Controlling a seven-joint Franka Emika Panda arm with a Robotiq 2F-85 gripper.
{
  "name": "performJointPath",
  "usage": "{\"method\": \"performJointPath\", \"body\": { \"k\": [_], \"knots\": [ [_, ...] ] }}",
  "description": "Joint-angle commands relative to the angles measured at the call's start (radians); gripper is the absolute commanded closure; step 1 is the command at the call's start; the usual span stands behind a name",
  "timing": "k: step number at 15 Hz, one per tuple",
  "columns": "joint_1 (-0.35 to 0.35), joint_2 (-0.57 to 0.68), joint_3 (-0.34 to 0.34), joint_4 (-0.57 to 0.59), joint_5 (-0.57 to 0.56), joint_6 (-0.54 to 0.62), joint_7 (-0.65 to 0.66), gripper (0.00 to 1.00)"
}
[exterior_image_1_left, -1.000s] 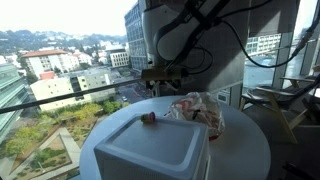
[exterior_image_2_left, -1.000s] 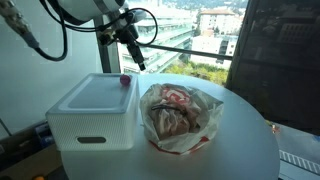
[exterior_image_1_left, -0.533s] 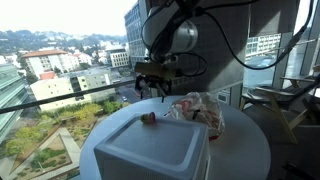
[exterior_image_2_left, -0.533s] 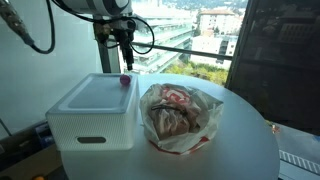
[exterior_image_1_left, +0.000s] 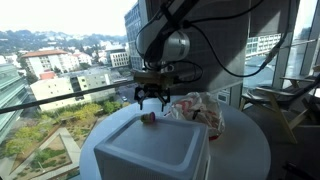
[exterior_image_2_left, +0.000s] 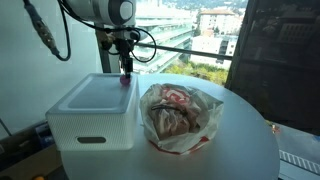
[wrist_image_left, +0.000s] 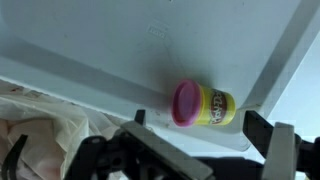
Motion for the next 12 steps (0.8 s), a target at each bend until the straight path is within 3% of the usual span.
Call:
{"method": "performJointPath", "body": {
  "k": [1,9,10,12],
  "knots": [
    [0.014,0.061,-0.003,0.094,0.012,-0.060,-0.021,0.00],
    [0.041,0.137,-0.018,0.178,-0.003,-0.098,-0.011,0.00],
    [0.043,0.142,-0.019,0.182,-0.011,-0.100,-0.022,0.25],
    [0.044,0.150,-0.020,0.189,-0.008,-0.109,-0.020,0.34]
  ]
}}
